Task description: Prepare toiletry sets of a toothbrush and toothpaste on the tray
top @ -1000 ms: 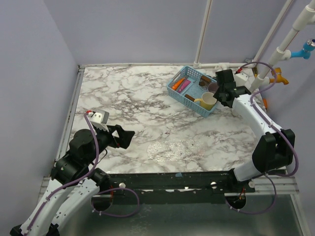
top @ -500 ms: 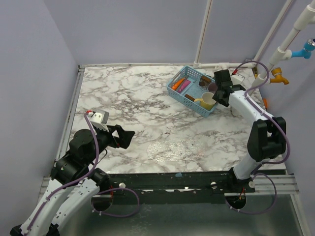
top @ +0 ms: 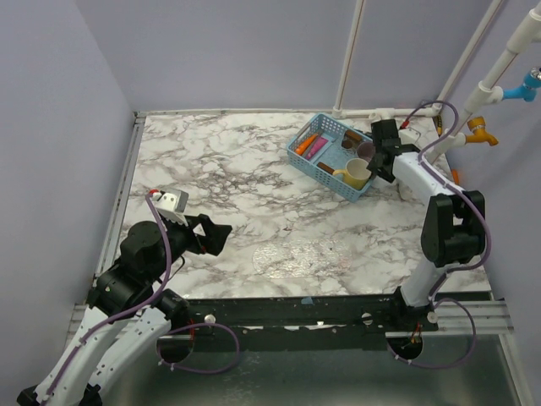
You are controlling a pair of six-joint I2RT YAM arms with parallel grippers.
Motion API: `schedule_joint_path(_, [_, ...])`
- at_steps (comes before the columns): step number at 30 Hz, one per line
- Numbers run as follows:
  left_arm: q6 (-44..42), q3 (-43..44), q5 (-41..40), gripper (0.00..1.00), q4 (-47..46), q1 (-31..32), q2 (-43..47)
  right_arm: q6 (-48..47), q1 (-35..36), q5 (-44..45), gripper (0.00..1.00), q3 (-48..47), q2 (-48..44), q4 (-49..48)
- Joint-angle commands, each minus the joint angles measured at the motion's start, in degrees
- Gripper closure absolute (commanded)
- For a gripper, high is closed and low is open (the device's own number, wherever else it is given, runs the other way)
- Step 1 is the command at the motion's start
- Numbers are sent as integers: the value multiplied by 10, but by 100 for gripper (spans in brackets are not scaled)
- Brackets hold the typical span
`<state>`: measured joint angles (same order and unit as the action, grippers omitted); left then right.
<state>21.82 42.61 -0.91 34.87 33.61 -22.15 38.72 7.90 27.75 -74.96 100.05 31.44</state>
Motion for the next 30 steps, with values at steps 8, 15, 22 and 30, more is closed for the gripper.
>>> schedule_joint_path(8, [-3, -5, -8, 1, 1, 2, -9, -7, -9, -36, 55, -8, 36, -36])
schedule_joint_path(15, [-3, -4, -9, 1, 2, 2, -9, -10, -9, -51, 60, -10, 45, -40])
schedule_joint_path(22, [-3, -4, -8, 1, 2, 2, -9, -15, -9, -70, 64, -12, 58, -43])
schedule_joint_path(30, [-3, -4, -6, 1, 1, 2, -10, -30, -9, -112, 87, -16, 72, -50])
